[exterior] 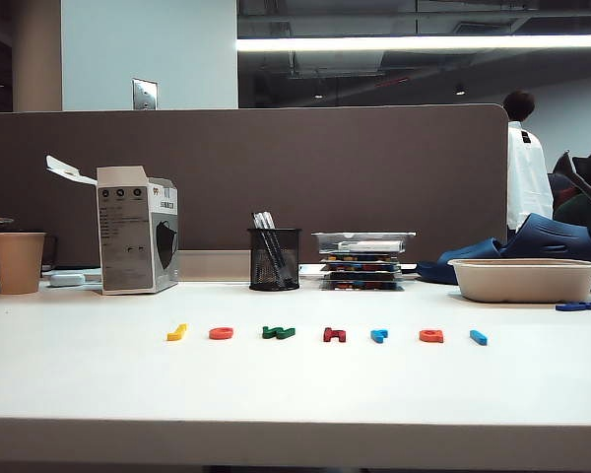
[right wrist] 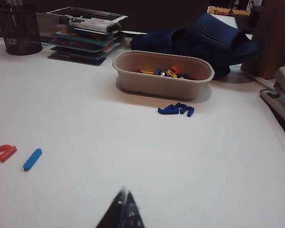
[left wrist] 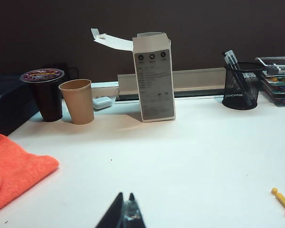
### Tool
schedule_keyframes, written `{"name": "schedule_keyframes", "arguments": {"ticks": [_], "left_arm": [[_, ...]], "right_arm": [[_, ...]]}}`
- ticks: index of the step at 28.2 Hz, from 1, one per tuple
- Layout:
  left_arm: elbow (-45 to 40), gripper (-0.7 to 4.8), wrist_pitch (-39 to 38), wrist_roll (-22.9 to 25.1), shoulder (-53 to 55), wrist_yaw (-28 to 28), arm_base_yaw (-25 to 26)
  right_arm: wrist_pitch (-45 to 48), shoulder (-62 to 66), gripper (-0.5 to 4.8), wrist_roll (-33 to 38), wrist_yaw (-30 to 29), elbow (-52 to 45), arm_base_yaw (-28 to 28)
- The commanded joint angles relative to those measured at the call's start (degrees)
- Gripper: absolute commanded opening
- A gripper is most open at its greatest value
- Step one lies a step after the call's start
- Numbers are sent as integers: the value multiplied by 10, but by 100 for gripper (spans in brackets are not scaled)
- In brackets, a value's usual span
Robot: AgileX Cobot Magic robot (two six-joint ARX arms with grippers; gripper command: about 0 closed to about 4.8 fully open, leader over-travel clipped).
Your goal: Select the appropriate letters from the row of letter magnets placed on the table to arrange into the word "car".
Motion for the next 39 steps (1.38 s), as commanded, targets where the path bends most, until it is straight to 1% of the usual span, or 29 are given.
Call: {"name": "schedule_keyframes", "arguments": {"ticks": [1,20,23,25,26,28,30,32,34,37,39], "left_arm": [[3,-5,6,2,0,3,1],[3,-5,6,2,0,6,1],[6,-5,6,-9,0,33,1],[17,-5,-6,-39,0,83,1],[29,-5,-26,-50,0,114,1],[49,-5,-62,-50,0,147,1],[72,-5,-103,-50,0,159,1],[94,-5,-133,-52,0,158,1],[114,-5,-137,-64,0,158,1],[141,-5,-148,-88,0,159,1],[163,-5,-168,-109,1,181,1]], "right_arm": [[9,0,-6,-1,3,-3,0],[9,0,-6,-1,0,-3,0],[9,0,-6,-1,1,-3,0],[9,0,-6,-1,0,-1,0],[11,0,-6,2,1,1,0],[15,0,-6,3,1,5,0],[23,0,-6,14,1,11,0],[22,0,-6,35,1,23,0],[22,0,-6,50,1,36,0],[22,1,-6,50,1,56,0],[21,1,-6,50,1,66,0]]}}
